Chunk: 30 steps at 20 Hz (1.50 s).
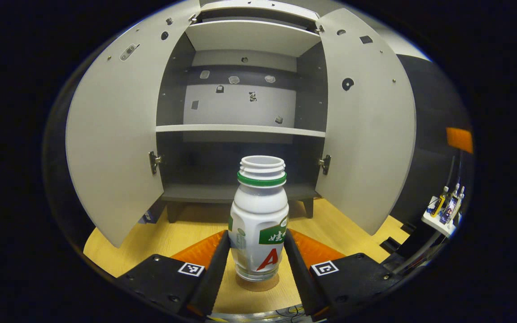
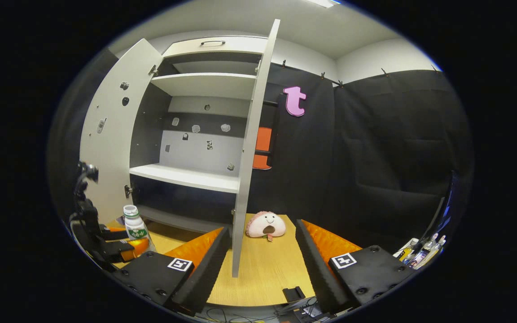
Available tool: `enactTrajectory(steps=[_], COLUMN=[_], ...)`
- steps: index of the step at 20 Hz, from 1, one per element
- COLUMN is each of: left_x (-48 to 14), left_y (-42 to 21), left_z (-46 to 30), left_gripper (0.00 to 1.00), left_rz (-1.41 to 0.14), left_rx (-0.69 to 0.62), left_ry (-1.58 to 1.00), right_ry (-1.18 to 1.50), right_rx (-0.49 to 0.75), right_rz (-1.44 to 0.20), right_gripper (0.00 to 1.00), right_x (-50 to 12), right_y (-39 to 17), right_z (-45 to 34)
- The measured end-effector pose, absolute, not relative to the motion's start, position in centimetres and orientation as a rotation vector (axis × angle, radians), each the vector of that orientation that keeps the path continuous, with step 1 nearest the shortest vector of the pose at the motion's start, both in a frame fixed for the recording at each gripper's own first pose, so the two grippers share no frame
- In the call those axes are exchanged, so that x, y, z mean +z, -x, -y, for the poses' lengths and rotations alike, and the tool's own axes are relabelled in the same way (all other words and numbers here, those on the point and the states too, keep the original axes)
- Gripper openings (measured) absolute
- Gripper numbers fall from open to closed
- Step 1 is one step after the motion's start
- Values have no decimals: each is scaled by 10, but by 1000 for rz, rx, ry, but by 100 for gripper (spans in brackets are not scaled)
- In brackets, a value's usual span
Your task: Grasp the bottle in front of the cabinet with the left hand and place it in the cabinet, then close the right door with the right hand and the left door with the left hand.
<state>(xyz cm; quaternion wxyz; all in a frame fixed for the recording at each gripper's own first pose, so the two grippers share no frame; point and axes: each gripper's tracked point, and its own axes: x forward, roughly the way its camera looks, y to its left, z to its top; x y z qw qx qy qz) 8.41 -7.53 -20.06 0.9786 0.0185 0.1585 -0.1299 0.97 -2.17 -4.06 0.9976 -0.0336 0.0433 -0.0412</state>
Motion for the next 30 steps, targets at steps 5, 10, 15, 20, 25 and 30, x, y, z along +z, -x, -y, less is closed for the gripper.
enactTrajectory(steps=[5, 10, 15, 20, 25, 30], left_x=[-130, -84, -52, -27, 1, 3], left_y=[-99, -128, -176, -230, -289, -349], left_z=[73, 80, 76, 81, 96, 108], left_gripper=[72, 72, 72, 72, 72, 72], left_rz=[-277, -272, -250, -223, -184, -190], left_rx=[-251, -267, -254, -248, -253, -251], left_ry=[-32, 1, -55, -91, -116, -135], right_ry=[38, 27, 15, -23, -29, -29], right_rx=[-68, -53, -51, -72, -103, -148], right_rz=[-85, -92, -107, -110, -140, -142], right_gripper=[96, 96, 96, 96, 96, 96], right_x=[-44, -49, -56, -54, -62, -64], right_y=[-11, -8, -7, -12, -19, -23], right_z=[22, 21, 27, 40, 55, 72])
